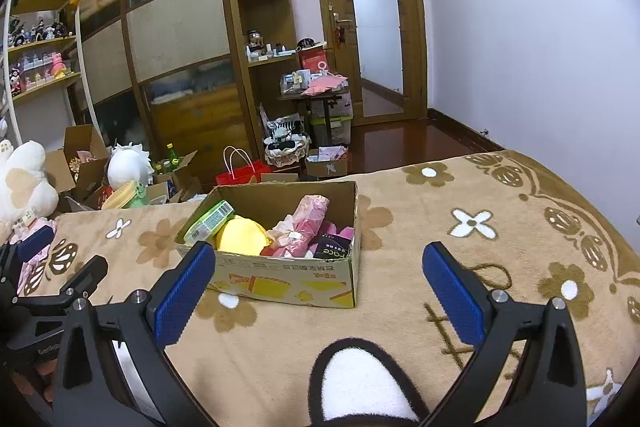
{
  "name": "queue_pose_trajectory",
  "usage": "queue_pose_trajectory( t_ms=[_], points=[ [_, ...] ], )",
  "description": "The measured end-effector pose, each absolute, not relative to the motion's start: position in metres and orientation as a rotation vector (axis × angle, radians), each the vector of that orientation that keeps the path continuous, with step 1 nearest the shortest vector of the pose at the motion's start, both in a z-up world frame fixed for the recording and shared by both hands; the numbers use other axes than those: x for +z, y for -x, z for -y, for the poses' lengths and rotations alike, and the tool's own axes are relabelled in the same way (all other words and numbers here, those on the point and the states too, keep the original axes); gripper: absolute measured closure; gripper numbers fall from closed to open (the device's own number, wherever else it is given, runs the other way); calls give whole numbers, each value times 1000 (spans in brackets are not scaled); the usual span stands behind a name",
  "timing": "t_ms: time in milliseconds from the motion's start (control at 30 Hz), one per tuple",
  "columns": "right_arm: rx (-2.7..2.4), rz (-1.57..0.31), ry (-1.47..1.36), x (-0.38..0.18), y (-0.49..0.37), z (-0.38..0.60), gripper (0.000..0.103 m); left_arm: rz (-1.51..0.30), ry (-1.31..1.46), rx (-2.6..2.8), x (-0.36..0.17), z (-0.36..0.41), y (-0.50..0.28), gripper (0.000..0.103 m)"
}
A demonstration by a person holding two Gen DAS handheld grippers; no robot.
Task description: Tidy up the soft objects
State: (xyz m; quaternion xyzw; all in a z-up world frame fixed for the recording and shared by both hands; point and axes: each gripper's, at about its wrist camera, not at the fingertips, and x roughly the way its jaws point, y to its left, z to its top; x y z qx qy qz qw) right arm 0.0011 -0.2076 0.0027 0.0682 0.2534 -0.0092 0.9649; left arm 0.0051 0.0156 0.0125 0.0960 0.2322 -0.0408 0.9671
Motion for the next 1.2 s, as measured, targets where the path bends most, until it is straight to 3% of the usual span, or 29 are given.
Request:
queue_pose_trajectory(
  t_ms=[1200],
  points=[
    [-24, -512, -131, 1, -3, 209, 0, -467, -184, -106, 8, -17, -6, 0]
  ],
)
